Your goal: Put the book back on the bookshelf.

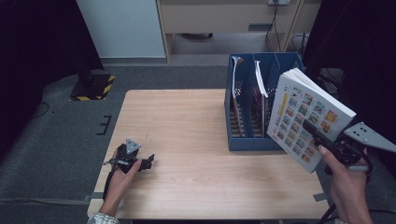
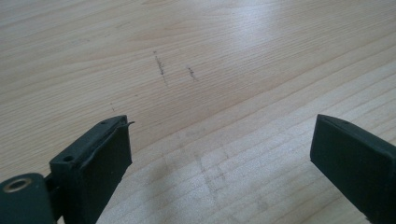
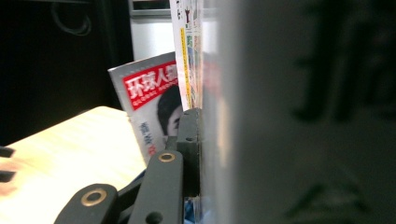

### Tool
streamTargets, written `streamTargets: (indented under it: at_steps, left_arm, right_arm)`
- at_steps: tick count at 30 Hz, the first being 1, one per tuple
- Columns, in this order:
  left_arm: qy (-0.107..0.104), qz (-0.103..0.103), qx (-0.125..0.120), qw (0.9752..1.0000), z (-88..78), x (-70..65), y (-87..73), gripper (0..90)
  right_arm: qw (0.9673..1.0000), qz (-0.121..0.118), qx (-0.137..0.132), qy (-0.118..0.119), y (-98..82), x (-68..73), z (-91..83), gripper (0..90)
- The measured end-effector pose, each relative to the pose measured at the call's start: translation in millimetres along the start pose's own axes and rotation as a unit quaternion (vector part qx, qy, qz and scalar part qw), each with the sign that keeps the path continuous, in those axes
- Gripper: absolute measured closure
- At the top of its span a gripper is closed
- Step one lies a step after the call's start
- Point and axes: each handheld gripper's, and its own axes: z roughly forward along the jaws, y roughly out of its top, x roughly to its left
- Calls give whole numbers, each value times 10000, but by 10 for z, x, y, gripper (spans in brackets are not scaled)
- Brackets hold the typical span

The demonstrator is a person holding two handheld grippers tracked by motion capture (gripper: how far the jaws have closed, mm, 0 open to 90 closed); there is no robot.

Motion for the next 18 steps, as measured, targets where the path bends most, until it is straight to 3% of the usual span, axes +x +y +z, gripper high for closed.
streamTargets:
  at_steps: [9,18]
  left_arm:
    - [11,6,7,10000,8,7,-3,48]
    - [28,28,-5,10000,6,12,0,48]
  right_arm:
    - [9994,45,-10,-344,59,-159,142,739]
    - [9971,62,47,-756,97,-321,408,739]
